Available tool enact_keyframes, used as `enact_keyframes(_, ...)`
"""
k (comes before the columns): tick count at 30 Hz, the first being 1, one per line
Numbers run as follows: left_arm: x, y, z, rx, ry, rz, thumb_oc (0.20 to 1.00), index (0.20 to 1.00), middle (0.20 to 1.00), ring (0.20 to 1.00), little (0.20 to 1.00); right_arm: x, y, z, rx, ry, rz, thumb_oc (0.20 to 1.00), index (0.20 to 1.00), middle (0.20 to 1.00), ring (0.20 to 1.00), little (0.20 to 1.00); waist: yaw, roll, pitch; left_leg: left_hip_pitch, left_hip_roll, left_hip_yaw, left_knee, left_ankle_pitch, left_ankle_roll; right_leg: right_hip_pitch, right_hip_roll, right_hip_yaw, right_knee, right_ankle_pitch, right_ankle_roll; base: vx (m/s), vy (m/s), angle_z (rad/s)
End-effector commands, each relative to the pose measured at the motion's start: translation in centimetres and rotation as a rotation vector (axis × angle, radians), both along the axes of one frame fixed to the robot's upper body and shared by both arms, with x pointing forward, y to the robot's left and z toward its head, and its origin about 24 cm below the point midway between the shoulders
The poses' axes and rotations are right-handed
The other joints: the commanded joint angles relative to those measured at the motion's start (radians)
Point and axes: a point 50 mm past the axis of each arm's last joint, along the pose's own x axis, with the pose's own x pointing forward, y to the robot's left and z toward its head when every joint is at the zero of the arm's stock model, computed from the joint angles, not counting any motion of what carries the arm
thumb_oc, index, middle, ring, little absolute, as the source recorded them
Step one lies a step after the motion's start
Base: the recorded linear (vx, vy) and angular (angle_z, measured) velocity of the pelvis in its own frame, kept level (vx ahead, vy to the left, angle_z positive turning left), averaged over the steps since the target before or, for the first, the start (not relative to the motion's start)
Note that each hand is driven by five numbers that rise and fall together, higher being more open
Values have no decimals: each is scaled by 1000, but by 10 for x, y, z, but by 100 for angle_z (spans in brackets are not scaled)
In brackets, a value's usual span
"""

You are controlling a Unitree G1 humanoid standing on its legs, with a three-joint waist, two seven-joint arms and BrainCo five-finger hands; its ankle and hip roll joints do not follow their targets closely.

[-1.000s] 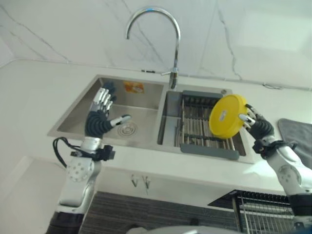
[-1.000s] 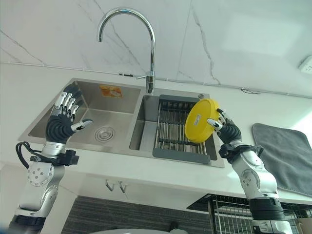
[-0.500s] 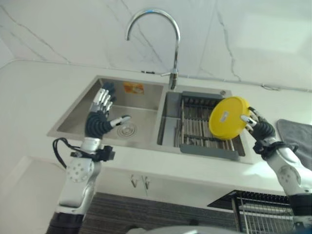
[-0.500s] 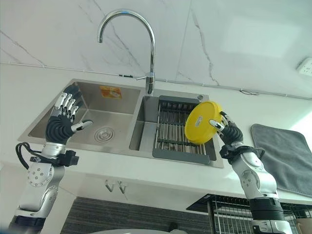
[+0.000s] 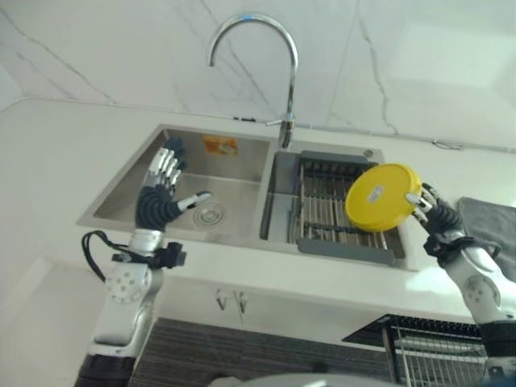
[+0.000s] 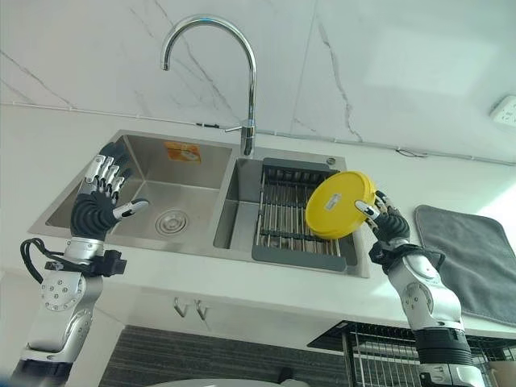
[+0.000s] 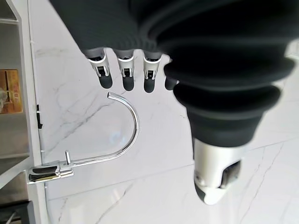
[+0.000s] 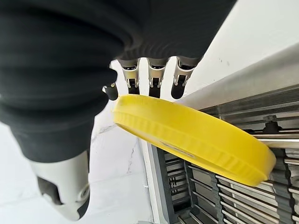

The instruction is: Place the dishes in the dishwasher.

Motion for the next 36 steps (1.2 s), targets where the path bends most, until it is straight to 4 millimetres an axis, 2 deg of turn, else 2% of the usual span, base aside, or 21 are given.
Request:
enact_keyframes(1, 1, 8, 22, 48, -101, 15, 1000, 1000, 1000, 1000, 1000, 6, -17, 34, -12, -154, -72, 1000, 1000, 1000, 1000, 1000, 3, -3, 3, 19, 0, 27, 0, -57, 35, 62, -10, 66, 2, -101, 33, 0, 0, 0)
enact_keyframes(10, 1, 9, 21, 52, -100, 15, 1000, 1000, 1000, 1000, 1000, 4, -21, 33, 36, -168, -109, 1000, 1000, 1000, 1000, 1000, 1, -1, 4, 16, 3, 31, 0, -54, 34, 59, -8, 67, 2, -99, 33, 0, 0, 0)
enact_keyframes(14, 2, 9, 21, 52, -95, 13, 1000, 1000, 1000, 1000, 1000, 5, -18, 30, 59, -158, -84, 1000, 1000, 1000, 1000, 1000, 2, 0, 3, 18, 2, 31, 0, -54, 34, 61, -9, 65, 2, -100, 32, 0, 0, 0)
enact_keyframes(16, 2, 7, 21, 54, -94, 6, 1000, 1000, 1000, 1000, 1000, 9, -9, 29, 142, -169, -11, 1000, 1000, 1000, 1000, 1000, 6, 0, 3, 17, 2, 30, 0, -54, 33, 62, -8, 63, 2, -101, 31, 0, 0, 0)
enact_keyframes(19, 3, 6, 19, 54, -91, 2, 1000, 1000, 1000, 1000, 1000, 10, -5, 25, 157, -159, 13, 1000, 1000, 1000, 1000, 1000, 10, -1, 3, 17, 2, 27, 0, -54, 33, 64, -9, 60, 2, -102, 32, 0, 0, 0)
enact_keyframes(36, 3, 6, 18, 62, -75, -6, 1000, 1000, 1000, 1000, 1000, 14, -4, 28, 207, -156, 40, 1000, 1000, 1000, 1000, 1000, 16, -4, -2, 16, 3, 26, 0, -54, 33, 65, -8, 58, 2, -103, 32, 0, 0, 0)
